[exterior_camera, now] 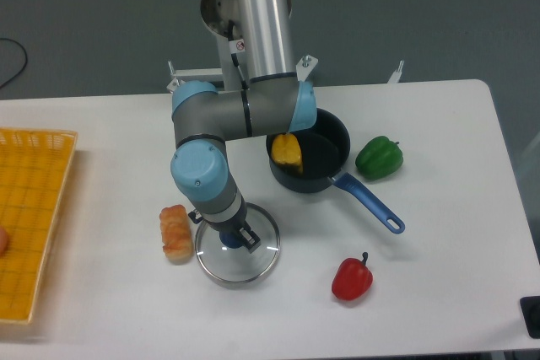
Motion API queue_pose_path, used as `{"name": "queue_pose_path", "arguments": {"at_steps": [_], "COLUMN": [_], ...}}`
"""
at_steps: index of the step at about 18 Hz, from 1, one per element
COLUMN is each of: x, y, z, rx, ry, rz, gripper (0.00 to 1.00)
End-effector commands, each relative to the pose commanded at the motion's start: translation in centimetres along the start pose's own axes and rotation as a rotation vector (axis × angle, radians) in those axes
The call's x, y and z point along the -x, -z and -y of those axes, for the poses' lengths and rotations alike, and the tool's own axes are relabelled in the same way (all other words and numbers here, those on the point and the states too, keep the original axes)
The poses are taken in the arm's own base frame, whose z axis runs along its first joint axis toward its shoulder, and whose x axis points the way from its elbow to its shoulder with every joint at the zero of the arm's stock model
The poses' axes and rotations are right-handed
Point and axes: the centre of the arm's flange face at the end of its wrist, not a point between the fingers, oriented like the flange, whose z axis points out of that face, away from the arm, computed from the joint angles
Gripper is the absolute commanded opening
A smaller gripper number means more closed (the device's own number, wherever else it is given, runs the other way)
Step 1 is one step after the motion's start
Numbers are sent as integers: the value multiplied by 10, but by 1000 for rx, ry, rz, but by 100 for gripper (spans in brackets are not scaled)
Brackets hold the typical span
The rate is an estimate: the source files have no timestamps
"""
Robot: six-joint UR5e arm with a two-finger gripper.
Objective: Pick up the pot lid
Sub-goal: 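Lift the glass lid up off the table by its knob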
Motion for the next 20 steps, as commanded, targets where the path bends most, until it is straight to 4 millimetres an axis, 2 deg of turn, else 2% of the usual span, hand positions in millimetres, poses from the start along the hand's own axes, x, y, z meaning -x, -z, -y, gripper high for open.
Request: {"name": "queue_pose_path", "arguments": {"at_steps": [3, 8, 15, 20], "x": [2, -9, -5, -3], "y": [30, 75, 96, 100], "z": [-6, -25, -51, -55], "rx": [13, -23, -14, -39], "ry": [-56, -109, -160, -160], "rz": [-26, -66, -104, -108], "gripper": [48, 48, 48, 48]}}
